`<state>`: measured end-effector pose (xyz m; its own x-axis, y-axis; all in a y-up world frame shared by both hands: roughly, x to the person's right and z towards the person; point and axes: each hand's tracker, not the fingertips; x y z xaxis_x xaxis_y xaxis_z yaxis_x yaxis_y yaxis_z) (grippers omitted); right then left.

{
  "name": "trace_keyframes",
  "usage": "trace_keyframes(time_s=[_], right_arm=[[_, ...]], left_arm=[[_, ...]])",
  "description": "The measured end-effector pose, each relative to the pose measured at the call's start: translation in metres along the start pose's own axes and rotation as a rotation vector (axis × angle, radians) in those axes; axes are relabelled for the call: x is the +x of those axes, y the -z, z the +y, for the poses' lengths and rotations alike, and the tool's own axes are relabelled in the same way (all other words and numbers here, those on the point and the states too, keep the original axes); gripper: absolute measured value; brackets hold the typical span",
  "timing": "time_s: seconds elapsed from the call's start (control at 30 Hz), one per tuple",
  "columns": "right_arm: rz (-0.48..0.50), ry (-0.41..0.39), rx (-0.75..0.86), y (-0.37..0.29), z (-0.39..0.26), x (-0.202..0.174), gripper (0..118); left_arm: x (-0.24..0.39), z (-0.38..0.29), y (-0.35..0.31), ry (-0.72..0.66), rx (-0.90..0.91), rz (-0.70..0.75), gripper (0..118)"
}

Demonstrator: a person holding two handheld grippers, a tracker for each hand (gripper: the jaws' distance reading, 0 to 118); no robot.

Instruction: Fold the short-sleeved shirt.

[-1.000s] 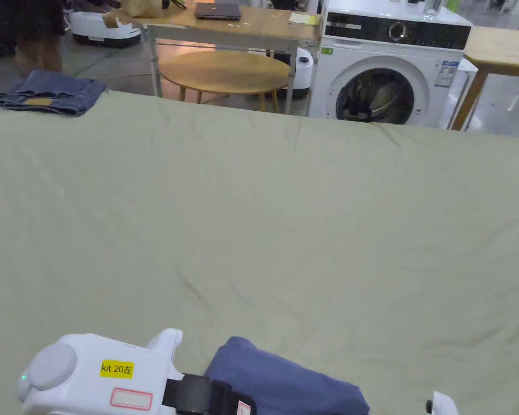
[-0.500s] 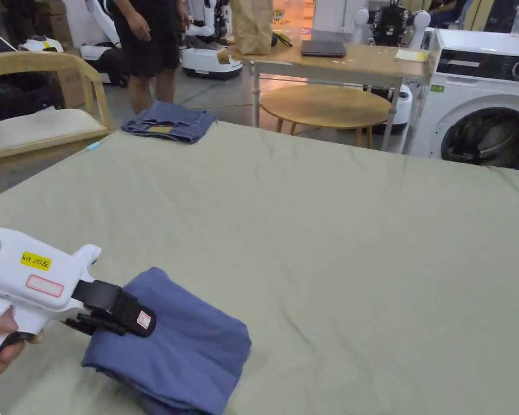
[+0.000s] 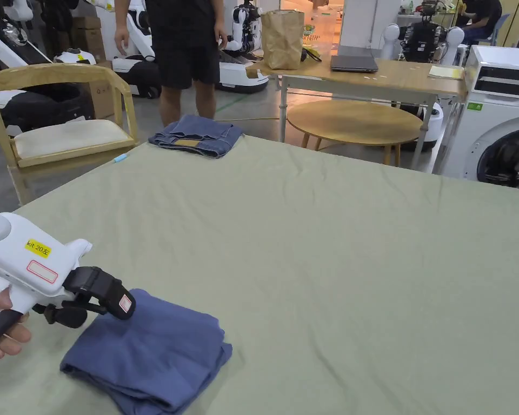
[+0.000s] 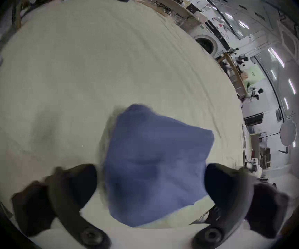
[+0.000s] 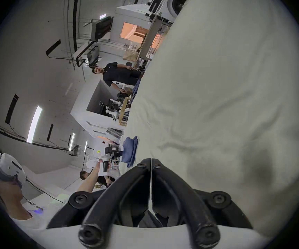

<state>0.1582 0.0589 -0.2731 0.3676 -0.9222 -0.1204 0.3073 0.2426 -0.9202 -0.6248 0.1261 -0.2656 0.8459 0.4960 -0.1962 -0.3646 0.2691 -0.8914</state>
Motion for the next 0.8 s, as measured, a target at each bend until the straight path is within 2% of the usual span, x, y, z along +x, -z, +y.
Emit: trace_keyframes(time_s=[0.07, 0.23, 0.27, 0.33, 0.37, 0.4, 0.5, 0.53, 0.57, 0.67, 0.73, 0.8], right_arm=[[0.002, -0.003, 0.009, -0.004, 0.001, -0.003, 1], [0.014, -0.031, 0.026, -0.022, 0.008, -0.013, 1], [0.015, -0.046, 0.031, -0.026, 0.009, -0.017, 1], [0.012, -0.082, 0.045, -0.037, 0.013, -0.027, 1], [0.0, -0.108, 0.057, -0.041, 0.015, -0.033, 1], [-0.026, -0.146, 0.074, -0.046, 0.017, -0.041, 1], [-0.083, -0.246, 0.123, -0.062, 0.023, -0.066, 1], [-0.127, -0.286, 0.158, -0.066, 0.025, -0.077, 1], [-0.185, -0.321, 0.189, -0.068, 0.026, -0.087, 1], [-0.42, -0.541, 0.305, -0.074, 0.028, -0.123, 1], [-0.584, -0.681, 0.411, -0.072, 0.027, -0.137, 1], [-0.722, -0.805, 0.541, -0.068, 0.022, -0.155, 1]], left_arm=[[0.004, -0.006, -0.012, -0.023, 0.027, -0.043, 118], [0.035, -0.021, -0.044, -0.002, 0.11, 0.015, 116], [0.046, -0.025, -0.049, -0.006, 0.149, 0.011, 105], [0.077, -0.036, -0.054, 0.055, 0.254, -0.011, 13], [0.092, -0.041, -0.053, 0.09, 0.282, 0.016, 0], [0.114, -0.048, -0.052, 0.125, 0.322, 0.021, 0], [0.176, -0.068, -0.037, 0.128, 0.397, -0.099, 0], [0.203, -0.074, -0.031, 0.19, 0.447, -0.081, 0], [0.227, -0.08, -0.025, 0.249, 0.462, -0.05, 0], [0.311, -0.101, 0.001, 0.377, 0.58, -0.012, 0], [0.36, -0.117, 0.018, 0.408, 0.644, -0.01, 0], [0.401, -0.131, 0.037, 0.453, 0.733, 0.051, 0]])
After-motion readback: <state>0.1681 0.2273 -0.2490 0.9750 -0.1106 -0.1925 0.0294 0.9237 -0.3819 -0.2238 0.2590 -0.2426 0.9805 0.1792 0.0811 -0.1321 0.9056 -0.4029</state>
